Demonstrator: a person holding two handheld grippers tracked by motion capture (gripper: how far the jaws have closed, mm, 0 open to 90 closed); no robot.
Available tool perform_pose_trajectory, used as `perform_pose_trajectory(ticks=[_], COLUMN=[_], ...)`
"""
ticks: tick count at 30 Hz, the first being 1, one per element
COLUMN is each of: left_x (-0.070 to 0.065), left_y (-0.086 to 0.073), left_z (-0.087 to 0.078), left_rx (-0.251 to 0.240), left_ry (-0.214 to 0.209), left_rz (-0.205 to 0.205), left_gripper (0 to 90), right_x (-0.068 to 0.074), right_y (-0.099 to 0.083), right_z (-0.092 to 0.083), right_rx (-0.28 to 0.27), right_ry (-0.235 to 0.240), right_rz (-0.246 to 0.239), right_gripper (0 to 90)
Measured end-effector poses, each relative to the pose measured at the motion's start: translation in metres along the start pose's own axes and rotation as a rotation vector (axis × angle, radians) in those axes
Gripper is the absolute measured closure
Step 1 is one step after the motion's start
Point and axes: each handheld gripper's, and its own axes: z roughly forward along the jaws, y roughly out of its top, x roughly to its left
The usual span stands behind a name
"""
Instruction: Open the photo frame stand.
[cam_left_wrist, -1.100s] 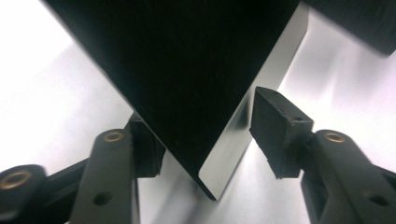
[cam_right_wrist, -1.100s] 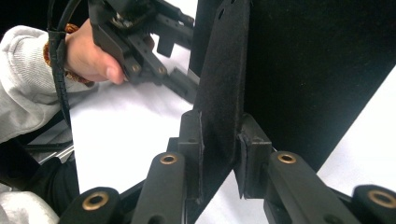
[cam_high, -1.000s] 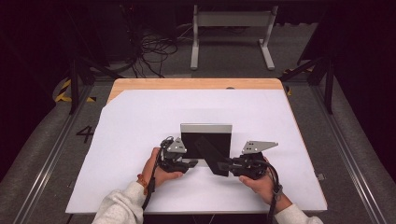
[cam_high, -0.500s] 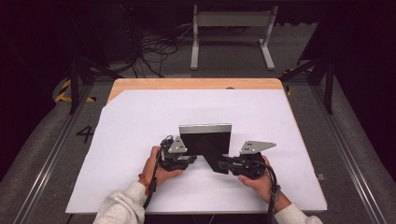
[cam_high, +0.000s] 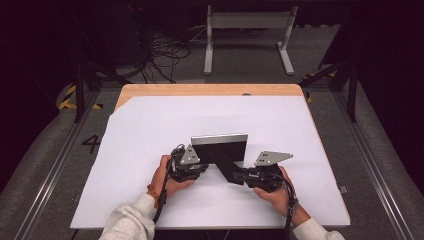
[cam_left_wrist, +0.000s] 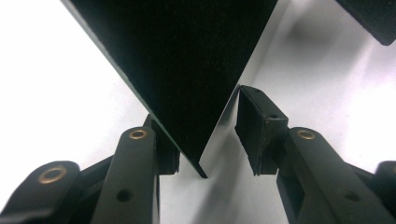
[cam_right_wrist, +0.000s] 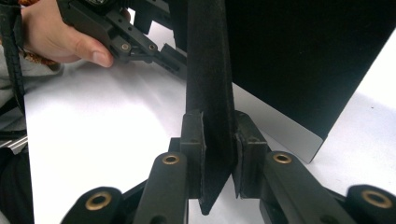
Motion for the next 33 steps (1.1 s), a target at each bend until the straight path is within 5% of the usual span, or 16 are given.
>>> perform_pose_trajectory(ticks=[8,19,33], left_x=[0.004,0.006,0.005], left_y=[-0.002,-0.001,0.0], left_z=[-0.005,-0.022,-0.029], left_rx=[-0.005,-0.114,-0.123], left_ry=[0.0,-0.028,-0.026], left_rz=[-0.02,-0.031,-0.022], left_gripper=[61.6,63.6,69.2], right_x=[0.001,0.003,0.005], right_y=[-0.001,-0.004,-0.007], right_z=[0.001,0.002,0.002], right_rx=[0.011,0.028,0.05], right_ry=[0.0,-0.009,0.0], right_rz=[-0.002,-0.013,-0.022], right_gripper=[78.6,79.0,80.8])
